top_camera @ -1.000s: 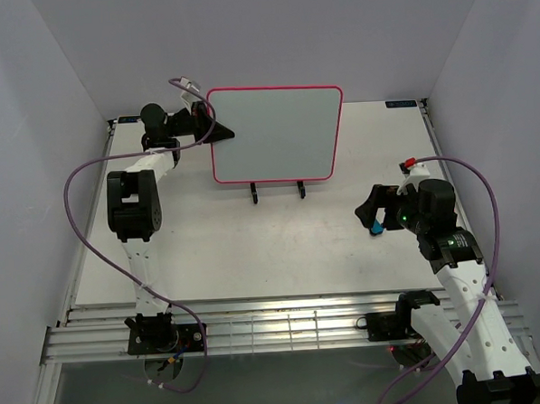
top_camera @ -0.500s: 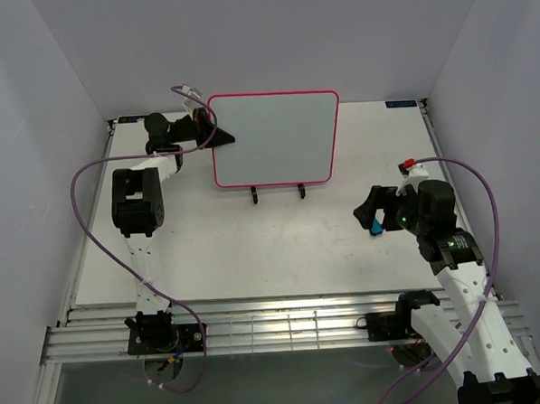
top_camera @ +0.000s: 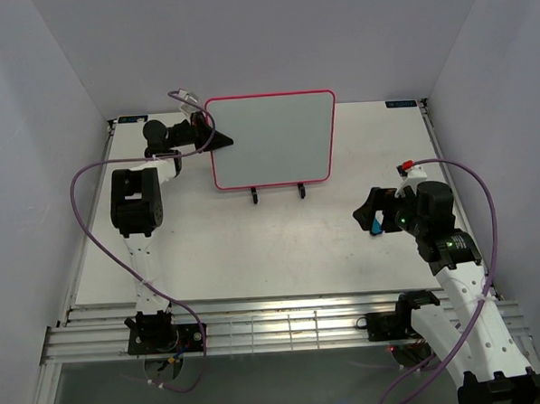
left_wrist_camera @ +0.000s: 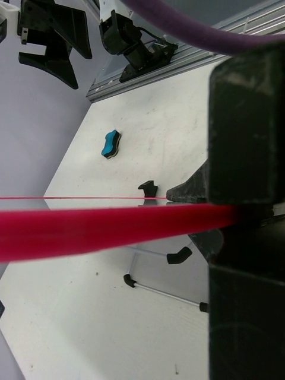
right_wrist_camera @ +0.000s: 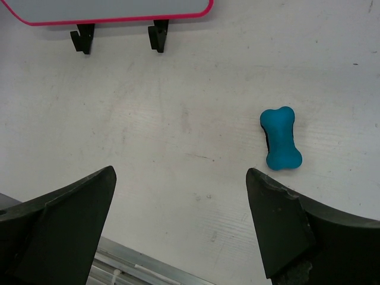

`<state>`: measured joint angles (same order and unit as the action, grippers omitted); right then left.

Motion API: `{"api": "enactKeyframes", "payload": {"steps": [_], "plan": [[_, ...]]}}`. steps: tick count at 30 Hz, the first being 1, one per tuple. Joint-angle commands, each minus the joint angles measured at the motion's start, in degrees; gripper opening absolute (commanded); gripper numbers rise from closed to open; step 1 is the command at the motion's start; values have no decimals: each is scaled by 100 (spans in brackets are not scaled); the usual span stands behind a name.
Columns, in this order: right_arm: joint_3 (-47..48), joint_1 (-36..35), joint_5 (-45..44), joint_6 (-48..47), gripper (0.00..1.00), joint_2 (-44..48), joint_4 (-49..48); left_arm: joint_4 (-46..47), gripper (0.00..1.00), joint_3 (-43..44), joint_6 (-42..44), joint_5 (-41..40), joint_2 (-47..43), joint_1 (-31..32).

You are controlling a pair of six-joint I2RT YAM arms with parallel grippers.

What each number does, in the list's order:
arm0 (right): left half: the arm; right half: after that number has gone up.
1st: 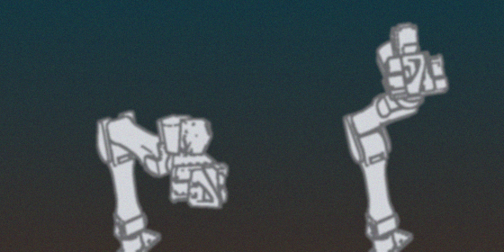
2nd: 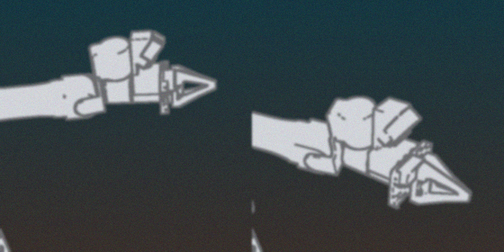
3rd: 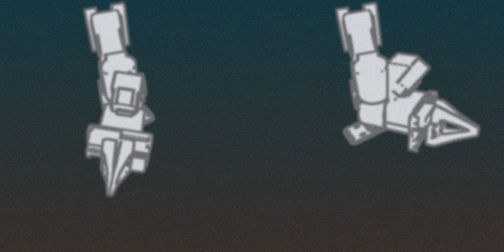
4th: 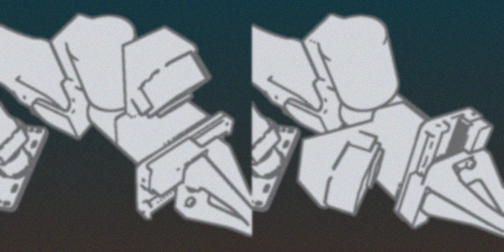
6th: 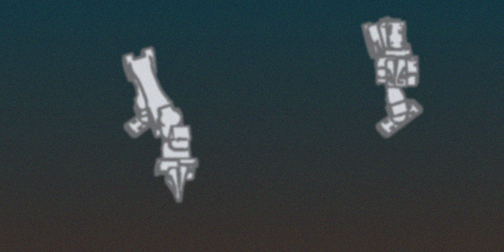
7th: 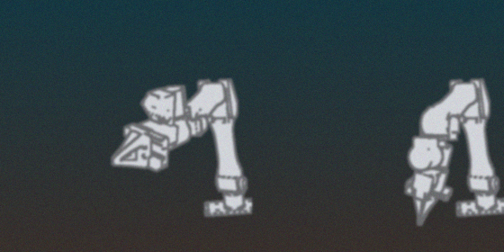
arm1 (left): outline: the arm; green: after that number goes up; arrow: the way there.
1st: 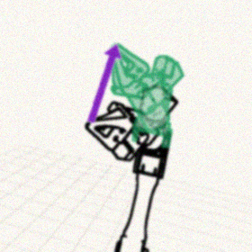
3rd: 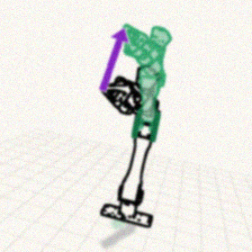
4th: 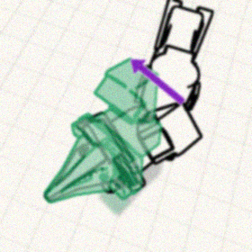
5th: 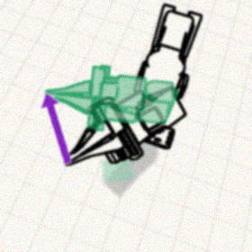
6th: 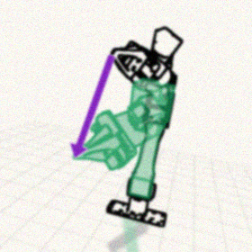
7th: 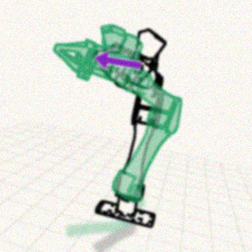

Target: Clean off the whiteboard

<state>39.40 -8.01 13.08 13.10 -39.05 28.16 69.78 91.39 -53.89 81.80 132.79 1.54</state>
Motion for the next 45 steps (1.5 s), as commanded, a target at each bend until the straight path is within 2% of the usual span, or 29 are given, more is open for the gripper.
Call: {"api": "enactKeyframes", "payload": {"steps": [1,9,23,25,36,40,42,44,45], "plan": [[-46,-34,89,-10,95,38,-267,739,0,-235,-201,-472,-192,-84],[-90,-51,133,17,90,73,-329,1072,0,-588,-315,-604,-96,-128],[-108,-51,151,26,90,90,-347,1389,0,-631,-579,-657,36,-75],[-116,-51,142,17,90,99,-355,1372,3,-649,-553,-648,80,-75],[-152,-51,151,26,90,90,-390,1504,7,-711,-676,-639,291,-84],[-143,-51,151,26,90,82,-390,1495,11,-764,-658,-630,317,-101],[-134,-51,142,8,90,90,-373,1504,18,-764,-658,-630,318,-119],[-134,-43,133,8,90,99,-373,1512,27,-781,-658,-639,300,-136],[-134,-51,133,8,90,90,-382,1504,38,-798,-649,-639,283,-145]]}}
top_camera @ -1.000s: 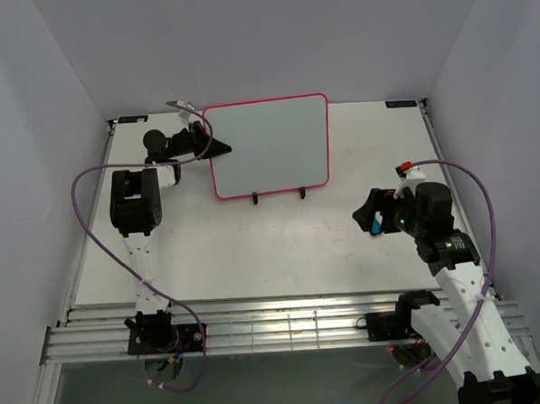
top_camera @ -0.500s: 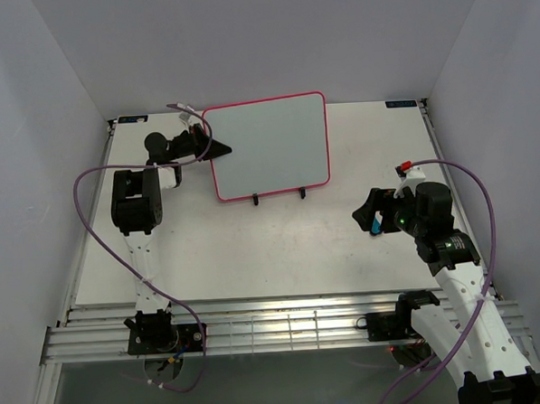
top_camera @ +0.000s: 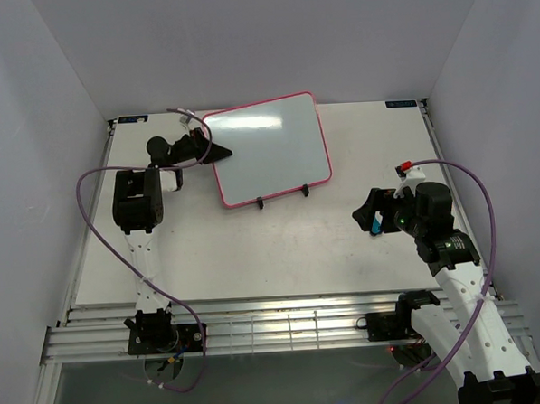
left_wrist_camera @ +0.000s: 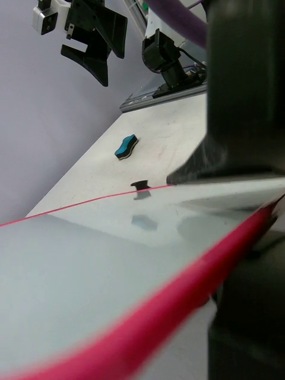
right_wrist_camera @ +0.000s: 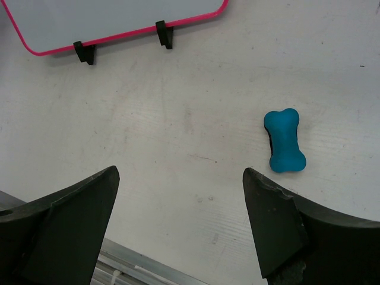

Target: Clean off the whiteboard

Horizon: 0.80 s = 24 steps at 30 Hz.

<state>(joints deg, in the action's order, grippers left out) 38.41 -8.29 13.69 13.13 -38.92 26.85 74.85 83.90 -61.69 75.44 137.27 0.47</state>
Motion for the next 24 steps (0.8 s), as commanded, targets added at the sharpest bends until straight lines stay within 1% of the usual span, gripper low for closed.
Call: {"api": "enactKeyframes", "payload": {"steps": [1,3,8,9,10,12,13,14,15,16,17,18,19,20,22,23,24], "plan": [[-44,-14,72,6,90,77,-259,997,44,-92,166,-12,-183,-30],[-44,-14,81,-3,90,68,-268,944,53,-163,271,-64,-297,-29],[-27,-23,98,6,90,51,-277,409,64,-444,903,-257,-587,-47],[-27,-14,81,6,90,51,-277,329,66,-479,991,-362,-649,-230],[-27,-23,81,-3,90,51,-277,233,97,-506,1088,-407,-736,-240],[-18,-14,90,-3,90,33,-277,-171,98,-567,1395,-547,-833,-275],[-18,-23,90,-3,90,42,-277,-338,98,-602,1518,-739,-964,-302],[-1,-23,90,-3,90,42,-277,-705,98,-681,1659,-863,-1044,-354],[-1,-32,90,-3,90,33,-268,-830,98,-734,1895,-943,-1132,-381],[8,-32,90,-12,90,33,-268,-1040,98,-778,2046,-1187,-1228,-416],[17,-32,81,-29,90,25,-268,-1495,98,-822,2212,-1311,-1473,-486],[17,-32,55,-29,90,16,-268,-1752,98,-944,2632,-1478,-1606,-521],[17,-32,28,-38,90,16,-268,-2120,98,-1015,2906,-2123,-1781,-548],[34,-23,-15,-64,90,-2,-259,-2802,98,-1111,3152,-2582,-2183,-600],[131,-32,-261,-73,90,-19,-172,-3369,98,-1489,3609,-3698,-2659,-636],[192,-41,-366,-82,90,-20,-128,-3659,98,-1612,3681,-4408,-2888,-662],[245,-32,-489,-126,90,-20,-93,-3844,98,-1735,3717,-4841,-3360,-671]]}}
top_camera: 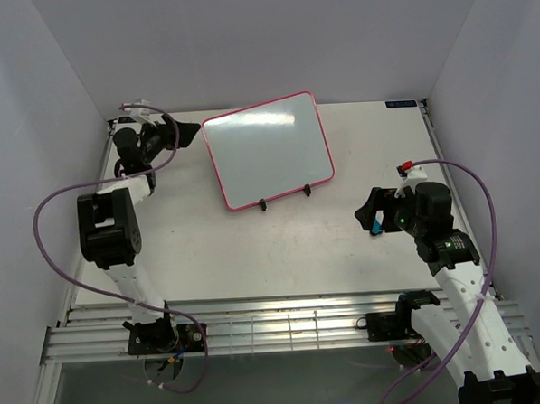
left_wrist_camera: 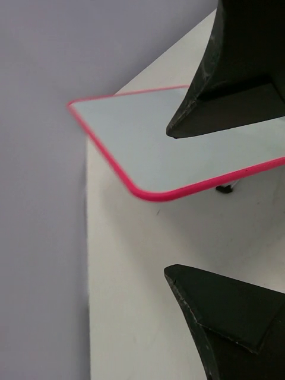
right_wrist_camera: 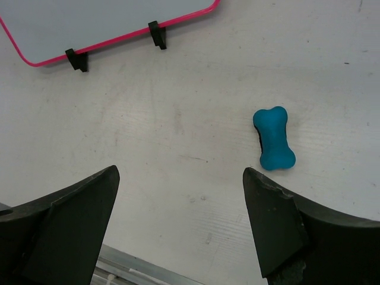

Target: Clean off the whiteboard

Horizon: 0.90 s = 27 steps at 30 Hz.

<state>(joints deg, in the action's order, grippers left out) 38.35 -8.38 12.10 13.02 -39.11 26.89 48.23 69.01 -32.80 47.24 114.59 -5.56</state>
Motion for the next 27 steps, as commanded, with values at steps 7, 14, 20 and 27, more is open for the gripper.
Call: {"api": "enactKeyframes", "payload": {"steps": [7,14,20,27], "plan": [[954,-58,-1104,-176,90,-193,254,-4292,98,-320,204,-5267,-3169,-41],[1604,-67,-1631,-264,90,-500,605,-7246,98,360,1264,-5229,-4021,-41],[1720,-85,-1579,-387,90,-405,677,-7188,98,-738,1389,-5048,-6188,377],[1649,-93,-1639,-818,90,61,1132,-7423,98,-1470,1864,-5561,-7563,1585]]}}
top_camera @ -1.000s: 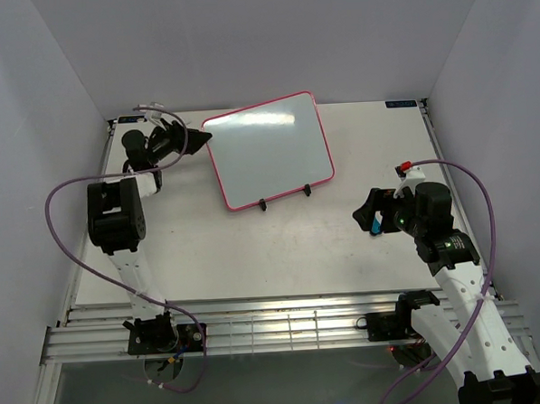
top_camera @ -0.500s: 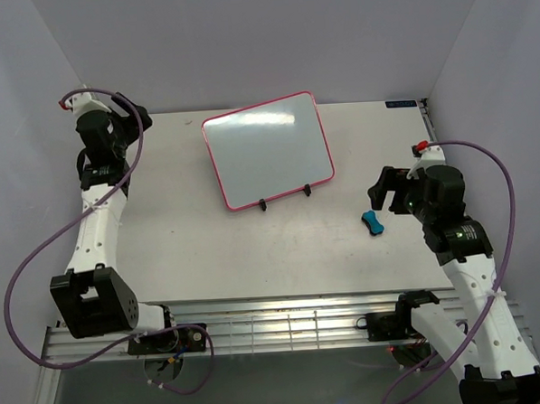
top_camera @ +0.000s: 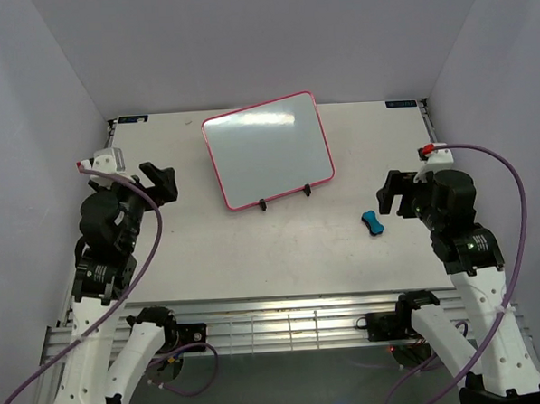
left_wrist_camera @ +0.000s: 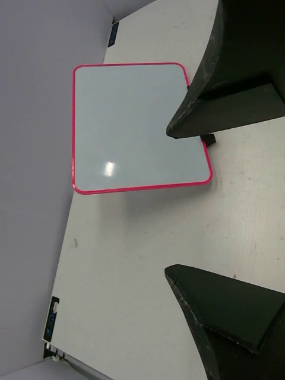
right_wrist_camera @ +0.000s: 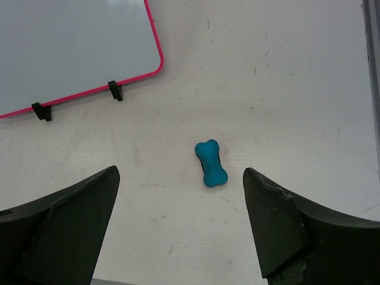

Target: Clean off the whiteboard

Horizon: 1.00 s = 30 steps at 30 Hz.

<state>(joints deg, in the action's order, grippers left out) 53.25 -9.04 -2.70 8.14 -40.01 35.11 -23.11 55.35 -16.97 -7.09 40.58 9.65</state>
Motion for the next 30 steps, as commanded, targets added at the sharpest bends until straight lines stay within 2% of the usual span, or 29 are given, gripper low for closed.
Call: {"api": "enactKeyframes", "payload": {"steps": [1,6,10,17,25,28,30], "plan": [[255,-19,-213,-374,90,195,399,-482,98,-86,317,5,-234,63],[142,-46,-117,-524,90,511,479,-922,98,-16,572,463,-691,169],[-25,-72,-143,-542,90,644,400,-1248,98,116,625,51,-1112,309],[-35,-89,-205,-524,90,547,382,-1310,98,-226,634,-539,-1701,397],[-95,-89,-442,-542,90,643,278,-1266,98,-376,520,-512,-1711,450],[-192,-89,-495,-559,90,723,180,-1196,98,-542,406,-977,-1764,450],[-245,-81,-434,-550,90,714,154,-1195,98,-569,405,-1005,-1781,450]]}}
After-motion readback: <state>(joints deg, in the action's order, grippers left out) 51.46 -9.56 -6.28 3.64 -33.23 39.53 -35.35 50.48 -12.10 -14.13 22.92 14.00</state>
